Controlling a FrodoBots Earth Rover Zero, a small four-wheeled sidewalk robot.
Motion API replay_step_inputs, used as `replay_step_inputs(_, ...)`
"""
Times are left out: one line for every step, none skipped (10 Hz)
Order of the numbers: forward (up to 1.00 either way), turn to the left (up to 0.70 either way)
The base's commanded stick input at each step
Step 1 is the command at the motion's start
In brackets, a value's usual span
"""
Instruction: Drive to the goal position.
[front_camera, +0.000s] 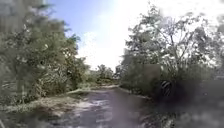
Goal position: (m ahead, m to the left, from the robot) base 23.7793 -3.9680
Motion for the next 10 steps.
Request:
replay_step_inputs(0.70, 0.00)
replay_step_inputs(0.70, 0.00)
replay_step_inputs(0.70, 0.00)
replay_step_inputs(0.70, 0.00)
replay_step_inputs(0.70, 0.00)
replay_step_inputs(0.70, 0.00)
replay_step_inputs(0.70, 0.00)
replay_step_inputs(0.70, 0.00)
replay_step_inputs(0.70, 0.00)
replay_step_inputs(0.70, 0.00)
